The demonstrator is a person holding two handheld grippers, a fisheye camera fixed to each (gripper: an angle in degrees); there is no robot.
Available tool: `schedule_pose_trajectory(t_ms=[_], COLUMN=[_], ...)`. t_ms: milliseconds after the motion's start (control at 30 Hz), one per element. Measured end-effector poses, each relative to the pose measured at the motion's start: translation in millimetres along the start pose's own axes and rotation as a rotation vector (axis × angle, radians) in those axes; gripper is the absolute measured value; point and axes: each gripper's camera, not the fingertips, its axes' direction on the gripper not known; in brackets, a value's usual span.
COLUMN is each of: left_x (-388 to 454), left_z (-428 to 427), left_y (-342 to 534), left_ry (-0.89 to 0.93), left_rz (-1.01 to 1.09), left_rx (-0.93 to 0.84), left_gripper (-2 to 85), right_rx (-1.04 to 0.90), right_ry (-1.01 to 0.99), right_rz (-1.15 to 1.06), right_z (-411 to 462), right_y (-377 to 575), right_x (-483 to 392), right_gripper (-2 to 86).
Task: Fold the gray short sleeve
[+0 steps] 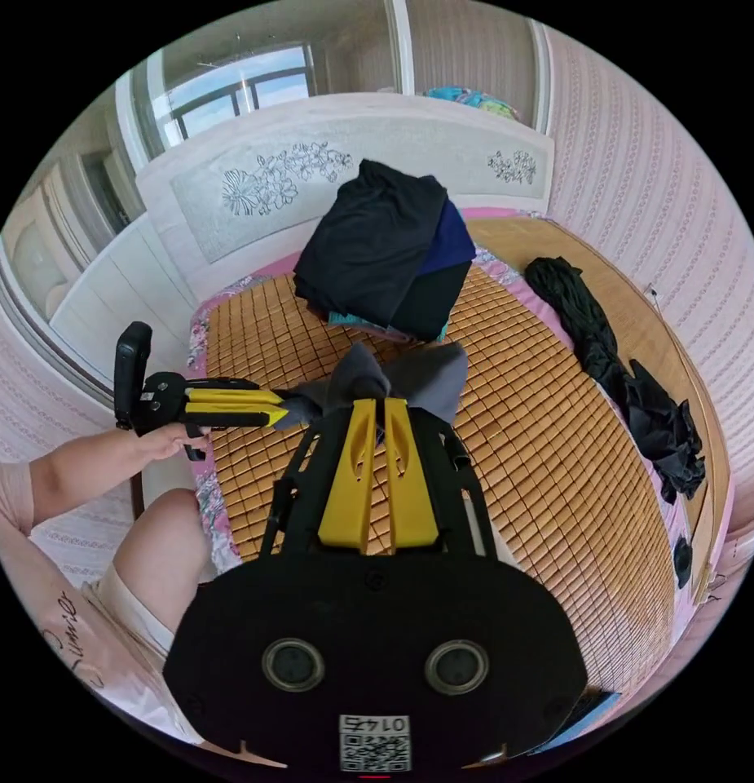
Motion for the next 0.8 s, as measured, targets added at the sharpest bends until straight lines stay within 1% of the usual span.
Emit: schedule_pose_trajectory(t_ms=[100, 233, 367, 433, 533, 567, 667, 733, 800], left_x=[19, 28, 45, 58, 83, 95, 125, 137, 156], left_z=[-58, -105, -136, -151, -178, -188, -206, -215, -229], left_y=[29, 47, 30, 15, -4, -10, -24, -39, -53], left_ry=[0.005, 0.029, 0.059, 0.074, 0.13, 0.147, 0.104, 0.142, 0.297], left_rz=[0.017, -0.033, -0.022, 0.007, 0.073, 0.107, 0.195, 0.202, 0.22], left_rx=[0.048, 0.101, 0.165, 0.214, 0.297, 0.325, 0.391, 0.41, 0.43], left_gripper=[-0.6, -0.7, -0.8, -0.8, -0.8, -0.8, -0.8, -0.9, -0.9], right_rx=[0.066, 0.152, 0.226, 0.289, 0.394, 0.409, 0.426, 0.419, 0.464], right_ry=[0.033, 0.084, 0.164, 0.21, 0.223, 0.227, 0.326, 0.383, 0.448], right_rz=[-0.011, 0.118, 0.186, 0.234, 0.302, 0.304, 0.273, 0.286, 0.297], right_z=[-70, -150, -216, -264, -320, -328, -361, -385, -414], right_y=[51, 124, 174, 200, 236, 242, 260, 255, 246], right_x=[-19, -4, 12, 23, 31, 31, 27, 38, 45], right_gripper=[0.7, 0.7, 0.7, 0.7, 0.7, 0.7, 0.7, 0.7, 0.7])
